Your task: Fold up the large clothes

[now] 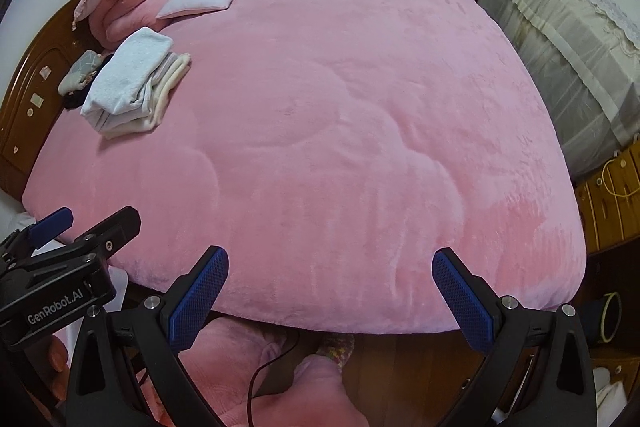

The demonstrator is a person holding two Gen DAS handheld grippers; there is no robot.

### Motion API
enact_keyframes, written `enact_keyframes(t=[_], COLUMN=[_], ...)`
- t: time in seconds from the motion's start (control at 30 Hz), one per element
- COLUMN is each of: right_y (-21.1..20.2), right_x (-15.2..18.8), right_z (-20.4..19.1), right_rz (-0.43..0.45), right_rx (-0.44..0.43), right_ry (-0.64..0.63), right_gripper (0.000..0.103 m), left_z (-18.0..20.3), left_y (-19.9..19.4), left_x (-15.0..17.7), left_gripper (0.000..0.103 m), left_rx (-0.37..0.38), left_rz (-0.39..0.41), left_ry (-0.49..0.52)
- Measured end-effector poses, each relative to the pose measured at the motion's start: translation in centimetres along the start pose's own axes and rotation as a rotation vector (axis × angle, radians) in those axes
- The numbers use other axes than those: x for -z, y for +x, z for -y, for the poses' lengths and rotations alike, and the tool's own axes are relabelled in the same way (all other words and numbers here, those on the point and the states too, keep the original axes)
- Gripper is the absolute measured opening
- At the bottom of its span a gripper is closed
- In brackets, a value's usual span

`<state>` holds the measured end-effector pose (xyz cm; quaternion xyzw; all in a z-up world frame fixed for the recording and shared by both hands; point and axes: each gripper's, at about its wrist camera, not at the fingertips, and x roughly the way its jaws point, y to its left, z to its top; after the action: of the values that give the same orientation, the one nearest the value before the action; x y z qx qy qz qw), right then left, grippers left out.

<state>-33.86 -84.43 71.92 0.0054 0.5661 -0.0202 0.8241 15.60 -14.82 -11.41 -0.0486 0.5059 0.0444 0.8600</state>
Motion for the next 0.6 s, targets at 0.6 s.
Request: enact_keyframes(t=[0.6], right_y=[1.0], right_x=[2.7], right_z=[-1.0], right_rz=[0.002], right_rx=[0.047], right_ry=[0.041], right_gripper=[0.103], left_z=[0.6], left_y=[0.4], left_x=[0.0], left_gripper=[0.102], left_rx=[0.013], left_rz=[0.011], left_ry=[0.006])
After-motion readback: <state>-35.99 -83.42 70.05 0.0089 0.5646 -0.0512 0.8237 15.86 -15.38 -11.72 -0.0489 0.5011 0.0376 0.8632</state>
